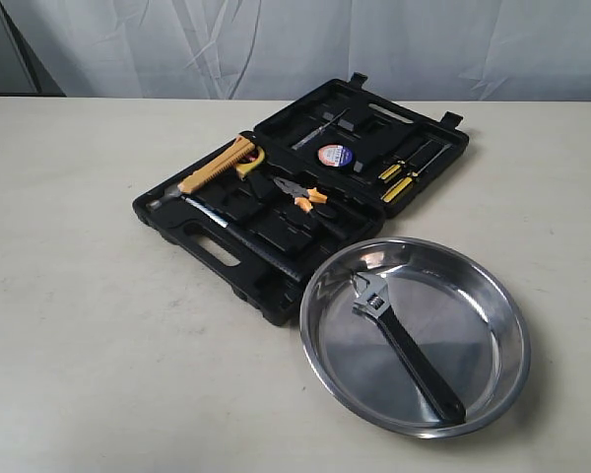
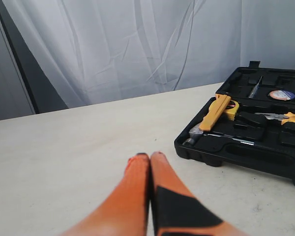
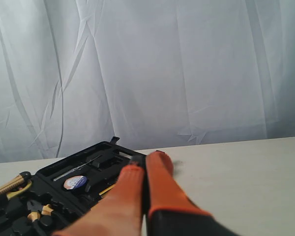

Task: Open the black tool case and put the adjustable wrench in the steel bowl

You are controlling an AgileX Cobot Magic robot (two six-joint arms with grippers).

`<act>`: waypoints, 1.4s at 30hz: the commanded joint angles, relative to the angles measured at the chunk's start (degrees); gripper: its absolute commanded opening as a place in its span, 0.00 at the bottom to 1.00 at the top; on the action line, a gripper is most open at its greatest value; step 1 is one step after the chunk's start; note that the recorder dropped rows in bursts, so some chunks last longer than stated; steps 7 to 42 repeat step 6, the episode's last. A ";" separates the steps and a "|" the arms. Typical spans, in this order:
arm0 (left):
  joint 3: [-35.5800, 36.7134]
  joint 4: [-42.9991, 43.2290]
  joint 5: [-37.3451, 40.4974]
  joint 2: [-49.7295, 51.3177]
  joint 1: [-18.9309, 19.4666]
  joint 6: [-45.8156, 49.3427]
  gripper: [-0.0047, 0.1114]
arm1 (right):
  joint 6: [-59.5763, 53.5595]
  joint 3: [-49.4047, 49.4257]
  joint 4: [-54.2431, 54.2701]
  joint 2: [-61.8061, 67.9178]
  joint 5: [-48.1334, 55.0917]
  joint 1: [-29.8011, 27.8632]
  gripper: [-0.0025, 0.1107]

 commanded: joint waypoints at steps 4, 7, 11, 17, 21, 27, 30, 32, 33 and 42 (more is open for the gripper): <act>-0.12 -0.12 -0.35 0.20 -0.21 -0.08 0.04 | -0.11 0.15 -0.35 -0.44 -0.37 -0.25 0.02; -0.12 -0.12 -0.35 0.20 -0.21 -0.08 0.04 | 0.01 0.15 -0.35 -0.44 -0.37 -0.25 0.02; -0.12 -0.12 -0.35 0.20 -0.21 -0.08 0.04 | 0.01 0.15 -0.35 -0.44 -0.37 -0.25 0.02; -0.12 -0.12 -0.35 0.20 -0.21 -0.08 0.04 | 0.01 0.15 -0.35 -0.44 -0.37 -0.25 0.02; -0.12 -0.12 -0.35 0.20 -0.21 -0.08 0.04 | 0.01 0.15 -0.35 -0.44 -0.37 -0.25 0.02; -0.12 -0.12 -0.35 0.20 -0.21 -0.08 0.04 | 0.01 0.15 -0.35 -0.44 -0.37 -0.25 0.02; -0.12 -0.12 -0.35 0.20 -0.21 -0.08 0.04 | 0.01 0.15 -0.35 -0.44 -0.37 -0.25 0.02; -0.12 -0.12 -0.35 0.20 -0.21 -0.08 0.04 | 0.01 0.15 -0.35 -0.44 -0.37 -0.25 0.02; -0.12 -0.12 -0.35 0.20 -0.21 -0.08 0.04 | 0.01 0.15 -0.35 -0.44 -0.37 -0.25 0.02; -0.12 -0.12 -0.35 0.20 -0.21 -0.08 0.04 | 0.01 0.15 -0.35 -0.44 -0.37 -0.25 0.02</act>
